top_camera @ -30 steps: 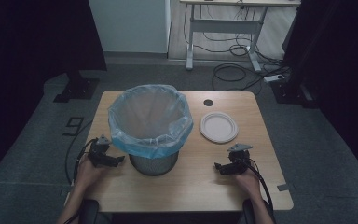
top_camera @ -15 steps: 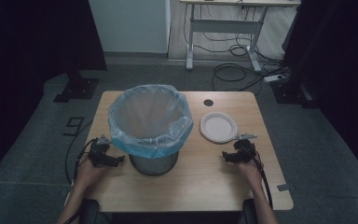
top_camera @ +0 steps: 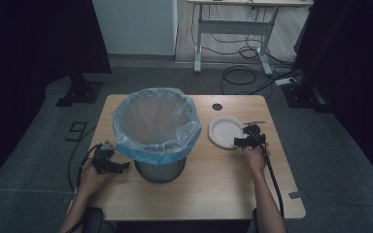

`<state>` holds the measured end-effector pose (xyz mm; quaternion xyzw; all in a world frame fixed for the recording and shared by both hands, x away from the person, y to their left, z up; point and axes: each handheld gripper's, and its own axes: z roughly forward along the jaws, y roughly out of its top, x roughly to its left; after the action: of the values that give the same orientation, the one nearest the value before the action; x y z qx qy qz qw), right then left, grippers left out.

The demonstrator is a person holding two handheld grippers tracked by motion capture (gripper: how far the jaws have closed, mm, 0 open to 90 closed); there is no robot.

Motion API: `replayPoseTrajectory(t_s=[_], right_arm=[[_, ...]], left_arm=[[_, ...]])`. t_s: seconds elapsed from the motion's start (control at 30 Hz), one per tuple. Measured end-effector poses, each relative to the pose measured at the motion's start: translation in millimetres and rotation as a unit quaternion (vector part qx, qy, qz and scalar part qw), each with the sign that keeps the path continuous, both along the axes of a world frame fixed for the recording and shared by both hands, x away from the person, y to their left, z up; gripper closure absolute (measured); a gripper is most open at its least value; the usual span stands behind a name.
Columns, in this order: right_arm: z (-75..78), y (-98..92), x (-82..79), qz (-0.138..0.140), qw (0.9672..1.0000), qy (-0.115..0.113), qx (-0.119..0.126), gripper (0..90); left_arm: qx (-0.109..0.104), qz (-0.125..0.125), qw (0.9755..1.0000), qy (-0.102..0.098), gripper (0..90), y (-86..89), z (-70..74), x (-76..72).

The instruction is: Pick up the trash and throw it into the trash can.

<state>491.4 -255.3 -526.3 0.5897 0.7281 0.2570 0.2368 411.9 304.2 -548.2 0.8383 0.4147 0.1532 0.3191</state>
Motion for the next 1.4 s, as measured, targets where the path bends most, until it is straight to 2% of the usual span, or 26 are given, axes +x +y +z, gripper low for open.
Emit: replayPoseTrajectory(t_s=[0.07, 0.17, 0.2, 0.23, 0.27, 0.3, 0.33, 0.43, 0.67, 0.8, 0.87, 1.1, 1.2, 1.27, 1.33, 1.37, 1.4], right_arm=[[-5.3, 0.6, 6.3, -0.013, 0.9998, 0.01, -0.009, 27.4], [-9.5, -1.4, 7.9, -0.02, 0.9997, 0.015, -0.004, 31.0], [-10.5, -4.3, 7.6, -0.027, 0.9992, 0.02, 0.022, 39.0], [-10.2, -5.0, 7.0, -0.021, 0.9991, 0.021, 0.03, 44.6], [-10.2, -5.0, 7.0, -0.021, 0.9991, 0.021, 0.03, 44.6], [-8.9, -5.1, 5.6, -0.012, 0.9992, 0.023, 0.03, 51.6], [-8.9, -5.1, 5.6, -0.012, 0.9992, 0.023, 0.03, 51.6], [-6.1, -5.8, 2.2, 0.012, 0.9992, 0.031, 0.024, 63.4], [-4.4, -10.1, -2.9, 0.041, 0.9981, 0.037, 0.027, 65.4], [-0.2, -13.5, -6.6, 0.054, 0.997, 0.037, 0.041, 67.7], [7.3, -13.2, -9.5, 0.07, 0.9955, 0.031, 0.055, 69.7], [27.5, -11.6, -17.7, 0.101, 0.9927, 0.017, 0.063, 72.3], [32.2, -13.7, -20.2, 0.103, 0.9923, 0.016, 0.066, 72.6], [40.3, -16.0, -22.6, 0.106, 0.9921, 0.017, 0.065, 76.6], [45.3, -16.7, -23.5, 0.11, 0.9916, 0.012, 0.067, 76.2], [54.1, -15.7, -25.1, 0.117, 0.9908, 0.008, 0.067, 76.4], [54.1, -15.7, -25.1, 0.117, 0.9908, 0.008, 0.067, 76.4]], left_arm=[[0.0, 0.0, 1.0, 0.0, 0.0, 0.0, 0.0, 0.0], [0.0, 0.0, 1.0, 0.0, 0.0, 0.0, 0.0, 0.0], [0.0, 0.0, 1.0, 0.0, 0.0, 0.0, 0.0, 0.0], [0.0, 0.0, 1.0, 0.0, 0.0, 0.0, 0.0, 0.0], [0.0, 0.0, 1.0, 0.0, 0.0, 0.0, 0.0, 0.0], [0.0, 0.0, 1.0, 0.0, 0.0, 0.0, 0.0, 0.0], [0.0, 0.0, 1.0, 0.0, 0.0, 0.0, 0.0, 0.0], [0.0, 0.0, 1.0, 0.0, 0.0, 0.0, 0.0, 0.0], [0.0, 0.0, 1.0, 0.0, 0.0, 0.0, 0.0, 0.0], [0.0, 0.0, 1.0, 0.0, 0.0, 0.0, 0.0, 0.0], [0.0, 0.0, 1.0, 0.0, 0.0, -0.1, 0.0, 0.0], [0.0, 0.0, 1.0, 0.0, 0.0, 0.0, 0.0, 0.0], [0.0, 0.0, 1.0, 0.0, 0.0, 0.0, 0.0, 0.0], [0.0, 0.0, 1.0, 0.0, 0.0, -0.1, 0.0, 0.0], [0.0, 0.0, 1.0, 0.0, 0.0, -0.1, 0.0, 0.0], [0.0, 0.0, 1.0, 0.0, 0.0, -0.1, 0.0, 0.0], [0.0, 0.0, 1.0, 0.0, 0.0, -0.1, 0.0, 0.0]])
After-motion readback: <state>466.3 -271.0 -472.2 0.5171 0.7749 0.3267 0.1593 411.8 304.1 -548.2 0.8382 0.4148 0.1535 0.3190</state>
